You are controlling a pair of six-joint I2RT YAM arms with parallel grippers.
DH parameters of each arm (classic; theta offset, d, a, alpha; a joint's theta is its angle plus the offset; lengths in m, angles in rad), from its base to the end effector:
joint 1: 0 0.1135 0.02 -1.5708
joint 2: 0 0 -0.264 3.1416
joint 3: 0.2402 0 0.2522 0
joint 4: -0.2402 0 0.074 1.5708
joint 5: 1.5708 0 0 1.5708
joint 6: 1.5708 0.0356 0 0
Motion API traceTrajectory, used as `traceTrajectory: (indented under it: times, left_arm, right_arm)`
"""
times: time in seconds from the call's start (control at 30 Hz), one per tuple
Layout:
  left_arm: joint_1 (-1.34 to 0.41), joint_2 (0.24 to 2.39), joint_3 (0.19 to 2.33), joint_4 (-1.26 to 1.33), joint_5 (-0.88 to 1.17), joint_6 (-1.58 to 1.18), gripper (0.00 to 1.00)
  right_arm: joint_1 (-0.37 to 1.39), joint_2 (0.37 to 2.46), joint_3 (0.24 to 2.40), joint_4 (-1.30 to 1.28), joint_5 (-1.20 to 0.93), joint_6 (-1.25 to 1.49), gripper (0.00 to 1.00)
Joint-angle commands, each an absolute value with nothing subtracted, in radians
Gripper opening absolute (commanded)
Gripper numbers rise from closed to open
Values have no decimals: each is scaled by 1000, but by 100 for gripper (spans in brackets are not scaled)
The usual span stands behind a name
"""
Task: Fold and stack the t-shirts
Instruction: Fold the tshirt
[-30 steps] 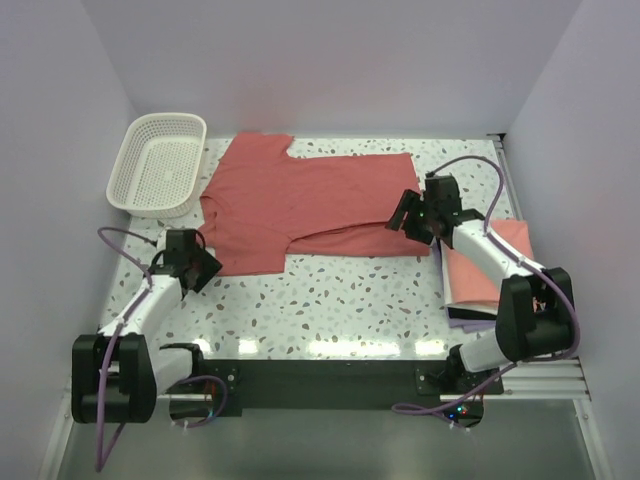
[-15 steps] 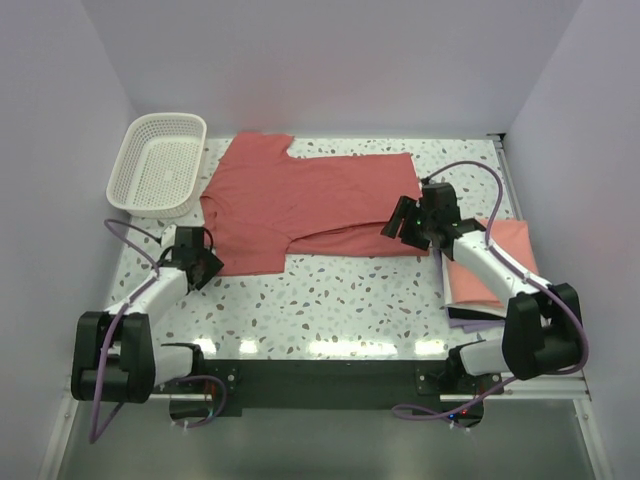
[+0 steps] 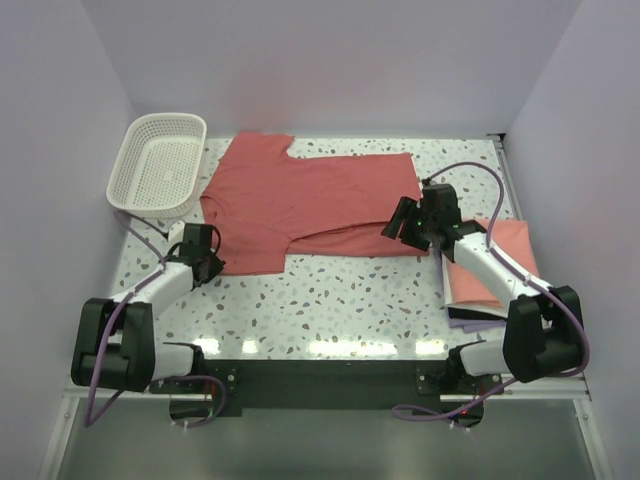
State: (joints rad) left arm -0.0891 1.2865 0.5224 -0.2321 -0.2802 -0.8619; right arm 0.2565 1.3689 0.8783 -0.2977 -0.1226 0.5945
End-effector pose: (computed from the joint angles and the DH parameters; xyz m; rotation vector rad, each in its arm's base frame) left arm 0.2231 -0.0101 0.1499 -1.0416 2.2831 -0.0248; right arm 0.2779 0.0774 0.2321 0.3468 2.3970 0.5476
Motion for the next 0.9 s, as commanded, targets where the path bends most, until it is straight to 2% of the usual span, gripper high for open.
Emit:
traceTrajectory:
  times: [0.0,0.13,0.43,0.87]
  left_arm:
    - [-103,1316,567,-236,-249,-830,12]
    - [-106,1310,612,-255,-215,-818,0]
    - [-106,1311,802,-259,-109,-816,0]
    - [-104,1701,1290,-270,-40,-818,0]
  right_arm:
    - [259,1330,877,-261,-124,600,63]
    - [259,1324,876,-265,-123,600,63]
    - [259,1312,885,-273,-127,598,62]
    - [258,1304,900,-301,-120,588,62]
